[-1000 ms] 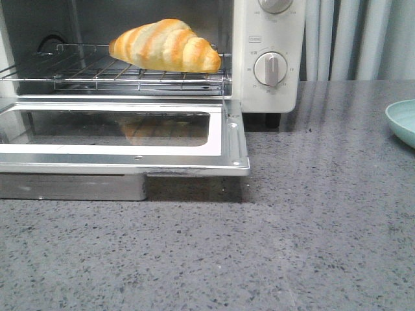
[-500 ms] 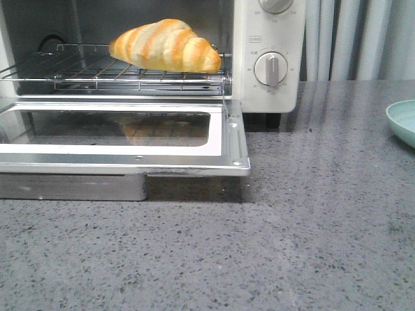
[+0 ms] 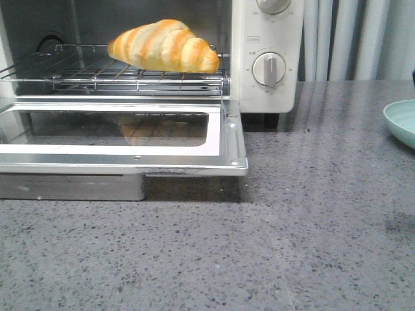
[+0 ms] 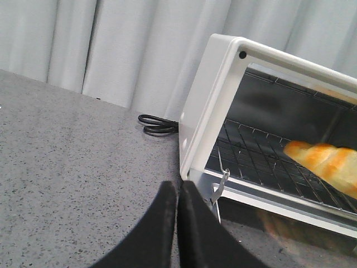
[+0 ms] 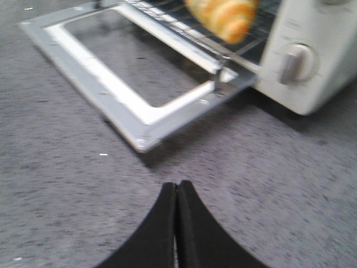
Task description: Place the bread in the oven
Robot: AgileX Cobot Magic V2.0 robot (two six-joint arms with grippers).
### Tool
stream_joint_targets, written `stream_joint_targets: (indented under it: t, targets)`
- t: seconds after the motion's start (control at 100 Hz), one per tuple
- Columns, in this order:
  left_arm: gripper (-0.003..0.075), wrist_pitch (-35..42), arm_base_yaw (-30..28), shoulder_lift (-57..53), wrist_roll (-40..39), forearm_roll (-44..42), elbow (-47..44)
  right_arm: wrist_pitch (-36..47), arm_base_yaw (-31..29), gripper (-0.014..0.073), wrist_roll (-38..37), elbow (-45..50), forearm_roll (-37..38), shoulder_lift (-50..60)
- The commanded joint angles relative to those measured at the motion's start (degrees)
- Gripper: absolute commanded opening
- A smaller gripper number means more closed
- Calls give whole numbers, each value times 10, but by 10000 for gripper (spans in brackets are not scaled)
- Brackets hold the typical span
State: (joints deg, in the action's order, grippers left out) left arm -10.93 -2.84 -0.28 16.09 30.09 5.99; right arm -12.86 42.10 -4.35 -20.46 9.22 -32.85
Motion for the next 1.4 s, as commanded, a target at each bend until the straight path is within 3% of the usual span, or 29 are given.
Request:
stream_joint_targets:
  t: [0.0, 0.39, 0.83, 1.1, 1.39]
  targets:
    - [-21, 40, 5, -15, -5, 9, 16, 63, -39, -76, 14, 2, -11, 5]
    - [-21, 40, 5, -15, -5, 9, 16, 71, -187, -76, 14, 92, -30, 87]
    - [-21, 40, 5, -15, -5, 9, 16, 64, -334, -76, 14, 184, -30, 283]
    - [-21, 40, 5, -15, -5, 9, 16, 63, -396, -76, 14, 209, -30, 345]
    - [-21, 40, 5, -15, -5, 9, 16, 45, -416, -76, 14, 218, -35, 345]
